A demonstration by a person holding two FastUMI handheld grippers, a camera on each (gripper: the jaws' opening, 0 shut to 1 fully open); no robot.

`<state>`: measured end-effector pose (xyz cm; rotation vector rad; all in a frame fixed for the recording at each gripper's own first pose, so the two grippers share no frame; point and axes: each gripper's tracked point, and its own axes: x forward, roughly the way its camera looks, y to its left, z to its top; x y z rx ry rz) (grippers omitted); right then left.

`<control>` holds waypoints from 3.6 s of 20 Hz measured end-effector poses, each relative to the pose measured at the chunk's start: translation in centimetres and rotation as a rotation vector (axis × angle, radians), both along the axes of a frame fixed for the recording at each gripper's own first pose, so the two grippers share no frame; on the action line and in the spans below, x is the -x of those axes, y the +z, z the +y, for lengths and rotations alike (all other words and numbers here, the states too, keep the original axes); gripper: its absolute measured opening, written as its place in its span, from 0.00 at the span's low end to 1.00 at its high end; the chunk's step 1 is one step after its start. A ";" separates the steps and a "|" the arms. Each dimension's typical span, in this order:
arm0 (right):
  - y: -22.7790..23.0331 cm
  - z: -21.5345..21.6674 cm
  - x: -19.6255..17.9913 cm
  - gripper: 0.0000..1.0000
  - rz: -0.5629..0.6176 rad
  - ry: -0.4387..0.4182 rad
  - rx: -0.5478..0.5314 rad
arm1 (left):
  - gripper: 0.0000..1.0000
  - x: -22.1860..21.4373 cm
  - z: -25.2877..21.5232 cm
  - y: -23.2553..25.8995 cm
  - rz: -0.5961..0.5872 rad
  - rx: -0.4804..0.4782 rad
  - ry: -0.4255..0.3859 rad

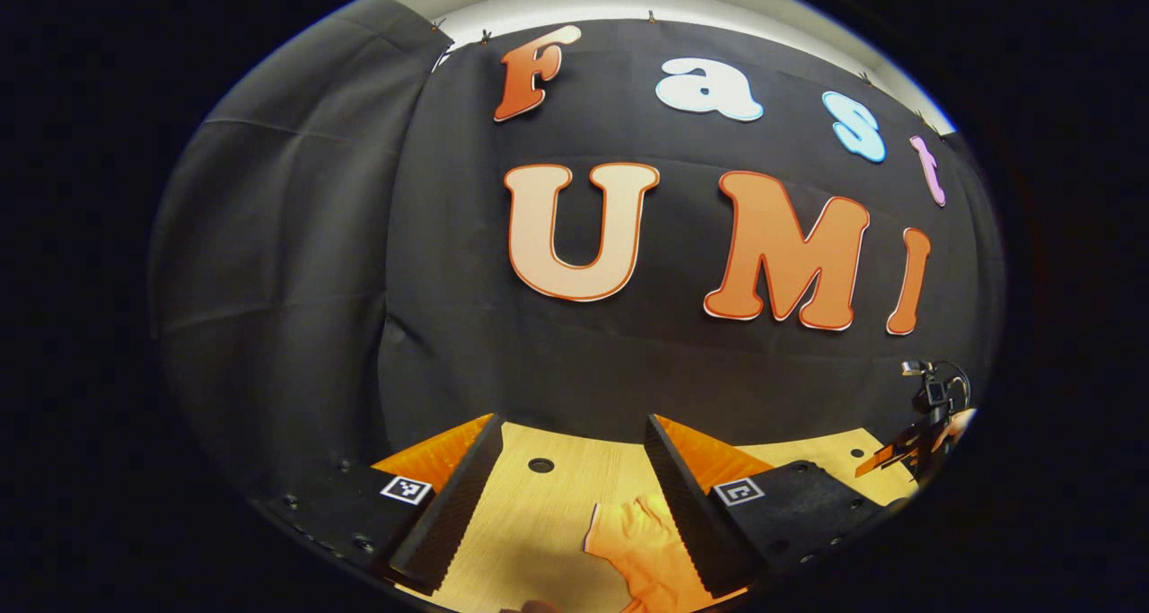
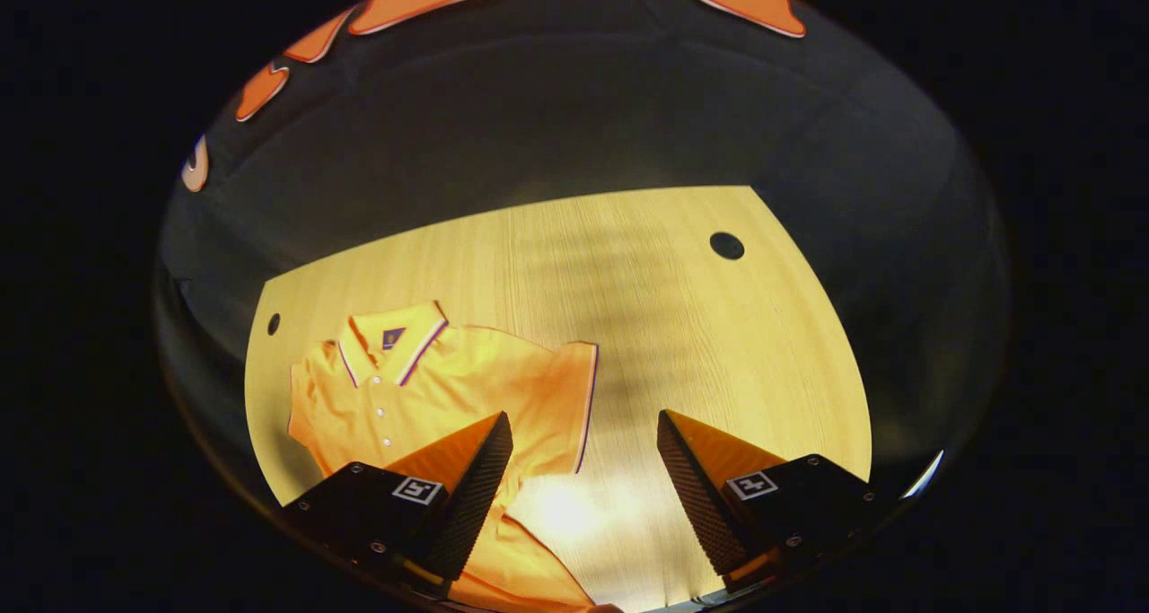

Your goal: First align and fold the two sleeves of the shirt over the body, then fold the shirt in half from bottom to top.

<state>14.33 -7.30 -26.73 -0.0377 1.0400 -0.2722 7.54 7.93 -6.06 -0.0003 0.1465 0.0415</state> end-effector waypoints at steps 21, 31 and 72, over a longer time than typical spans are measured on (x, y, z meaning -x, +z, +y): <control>-12.4 -2.5 -1.5 1.00 0.317 -0.070 -0.009 | 0.96 -2.2 2.1 -5.3 0.133 -0.047 0.059; -12.5 -1.8 -2.0 0.40 0.289 -0.092 -0.044 | 0.99 -2.2 3.6 -6.5 0.158 -0.030 0.092; -9.0 24.5 -0.6 0.15 0.206 0.308 -0.095 | 0.98 1.4 15.0 -5.1 0.123 -0.025 0.071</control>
